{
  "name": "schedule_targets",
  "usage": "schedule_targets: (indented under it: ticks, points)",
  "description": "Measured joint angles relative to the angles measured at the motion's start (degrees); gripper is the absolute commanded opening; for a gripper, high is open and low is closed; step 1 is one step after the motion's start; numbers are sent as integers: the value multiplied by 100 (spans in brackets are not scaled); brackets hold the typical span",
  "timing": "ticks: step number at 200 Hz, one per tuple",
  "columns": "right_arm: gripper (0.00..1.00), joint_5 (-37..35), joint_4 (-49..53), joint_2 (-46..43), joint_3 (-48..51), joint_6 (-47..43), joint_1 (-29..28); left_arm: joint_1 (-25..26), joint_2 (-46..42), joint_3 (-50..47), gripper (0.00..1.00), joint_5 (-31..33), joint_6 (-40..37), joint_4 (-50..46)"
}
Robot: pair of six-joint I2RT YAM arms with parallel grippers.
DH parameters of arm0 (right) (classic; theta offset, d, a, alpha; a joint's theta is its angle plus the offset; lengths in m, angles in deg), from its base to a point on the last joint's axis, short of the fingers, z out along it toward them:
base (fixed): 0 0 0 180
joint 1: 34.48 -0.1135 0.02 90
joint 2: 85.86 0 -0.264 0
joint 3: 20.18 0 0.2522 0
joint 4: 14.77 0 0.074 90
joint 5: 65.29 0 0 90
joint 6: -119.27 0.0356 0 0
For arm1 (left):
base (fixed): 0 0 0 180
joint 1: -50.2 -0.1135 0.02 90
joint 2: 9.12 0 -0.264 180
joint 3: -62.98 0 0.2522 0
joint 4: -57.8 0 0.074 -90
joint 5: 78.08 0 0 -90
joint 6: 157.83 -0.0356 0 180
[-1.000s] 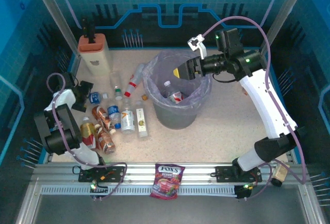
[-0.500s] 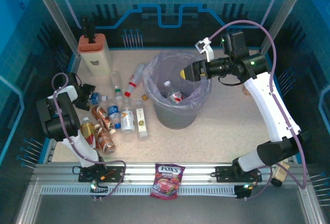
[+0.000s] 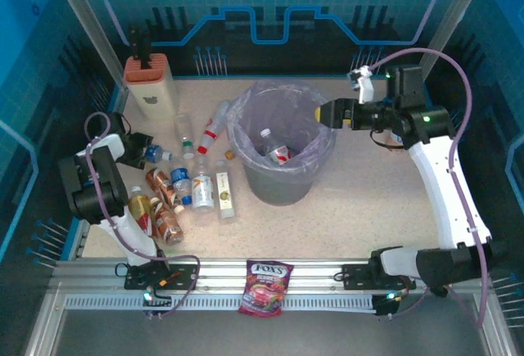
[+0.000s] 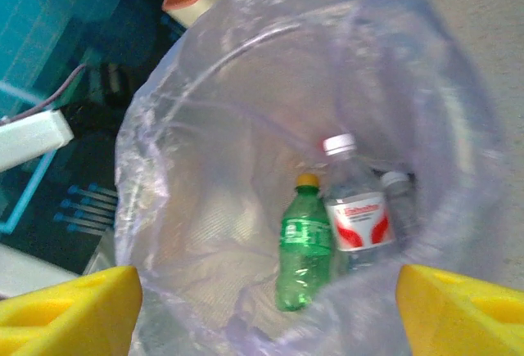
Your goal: Put the plastic bottles in the bin
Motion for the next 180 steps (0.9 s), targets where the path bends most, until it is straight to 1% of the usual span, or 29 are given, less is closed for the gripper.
schedule_targets:
  ticks: [23,48,80,95,108,127,149,167,180]
  points:
    - [82,11,-61,-299,413,131,402,2,-313,149,62,0,-186,-114]
    - [81,109,-243,-369,826,291,660,4,-890,334,62,-11,-363,-273]
    - [79,365,-647,-323,1410,557,734,22,-1932,516,59,-140,-614,-584]
    - [77,496,-857,-308,1672,693,734,168,-2426,726,58,-157,-817,-866]
    - [76,577,-1010,-280,1851,796,734,494,-2756,1082,56,-140,-1025,-1169]
    - [72,673,-1231,-229,2041,929,734,1283,-3139,1707,50,-55,-1325,-1541]
    - [71,763,-1458,-192,2197,1023,734,2184,-3569,2232,42,-59,-1567,-1757]
    - [71,782,-1567,-168,2271,1064,732,2730,-3742,2553,38,-2,-1655,-1845]
    - [71,789,-1633,-149,2304,1082,721,3178,-3742,2723,38,74,-1744,-1834]
